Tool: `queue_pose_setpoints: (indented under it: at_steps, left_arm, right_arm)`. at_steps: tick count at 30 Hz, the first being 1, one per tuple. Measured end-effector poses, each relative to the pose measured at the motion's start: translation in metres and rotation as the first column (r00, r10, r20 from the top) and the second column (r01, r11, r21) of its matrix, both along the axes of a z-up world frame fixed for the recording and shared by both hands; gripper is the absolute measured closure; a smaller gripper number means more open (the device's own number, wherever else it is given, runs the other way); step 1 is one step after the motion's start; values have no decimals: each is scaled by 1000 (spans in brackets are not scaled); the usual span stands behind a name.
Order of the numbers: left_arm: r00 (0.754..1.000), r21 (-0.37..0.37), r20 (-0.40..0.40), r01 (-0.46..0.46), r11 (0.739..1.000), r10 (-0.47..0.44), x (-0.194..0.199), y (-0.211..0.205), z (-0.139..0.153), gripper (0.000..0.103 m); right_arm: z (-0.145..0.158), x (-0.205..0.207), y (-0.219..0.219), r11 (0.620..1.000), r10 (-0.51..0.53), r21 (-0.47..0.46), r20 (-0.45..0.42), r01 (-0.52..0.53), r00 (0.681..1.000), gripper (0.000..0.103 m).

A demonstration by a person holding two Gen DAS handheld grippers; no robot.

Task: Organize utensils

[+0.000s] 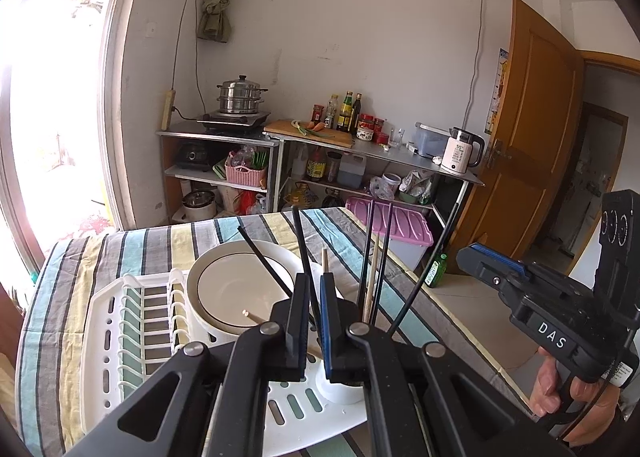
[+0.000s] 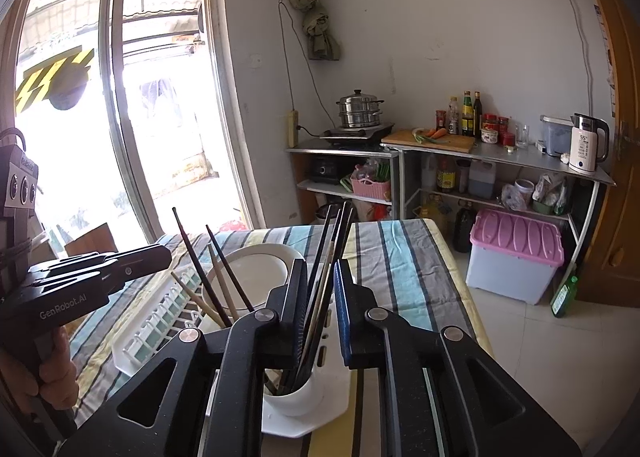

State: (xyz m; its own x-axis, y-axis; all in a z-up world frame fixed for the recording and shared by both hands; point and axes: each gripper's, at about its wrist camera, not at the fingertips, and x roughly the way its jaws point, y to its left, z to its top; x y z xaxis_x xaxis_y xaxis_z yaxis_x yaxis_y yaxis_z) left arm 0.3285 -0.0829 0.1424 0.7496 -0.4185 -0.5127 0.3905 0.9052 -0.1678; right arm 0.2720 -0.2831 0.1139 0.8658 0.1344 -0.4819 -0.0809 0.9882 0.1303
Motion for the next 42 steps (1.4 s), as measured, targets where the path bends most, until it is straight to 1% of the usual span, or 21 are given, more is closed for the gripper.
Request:
queue_pose_setpoints:
  at_steps: [9, 13, 15, 19, 24, 33, 39, 42]
  left_arm:
    - [1000, 5, 4, -28, 1000, 28, -37, 10, -9, 98]
    - [999, 16, 9, -40, 999, 40, -62, 15, -15, 98]
    - [999, 18, 6, -46, 999, 46, -75, 17, -19, 98]
    - [998, 21, -9, -58, 998, 58, -102, 21, -33, 97]
    - [997, 49, -8, -77, 996, 77, -140, 25, -51, 97]
    - [995, 93, 38, -95, 991, 91, -206, 31, -69, 97]
    - [994, 84, 31, -105, 991, 103, -235, 38, -80, 97]
    - [993, 89, 29, -118, 989, 116, -244, 40, -86, 97]
  right_arm:
    - [0, -32, 12, 1000, 3, -28, 8, -3, 1000, 86]
    - [-2, -51, 22, 999, 15, -45, 17, -14, 1000, 76]
    - [-5, -63, 28, 999, 23, -49, 18, -22, 1000, 75]
    - [-15, -87, 38, 998, 29, -64, 14, -28, 999, 75]
    - [-26, -120, 50, 997, 37, -67, 10, -36, 999, 75]
    - [-47, -174, 64, 995, 38, -86, -16, -39, 999, 74]
    - [-51, -205, 72, 994, 29, -101, -4, -30, 1000, 73]
    - [-53, -215, 76, 995, 33, -93, -5, -34, 999, 73]
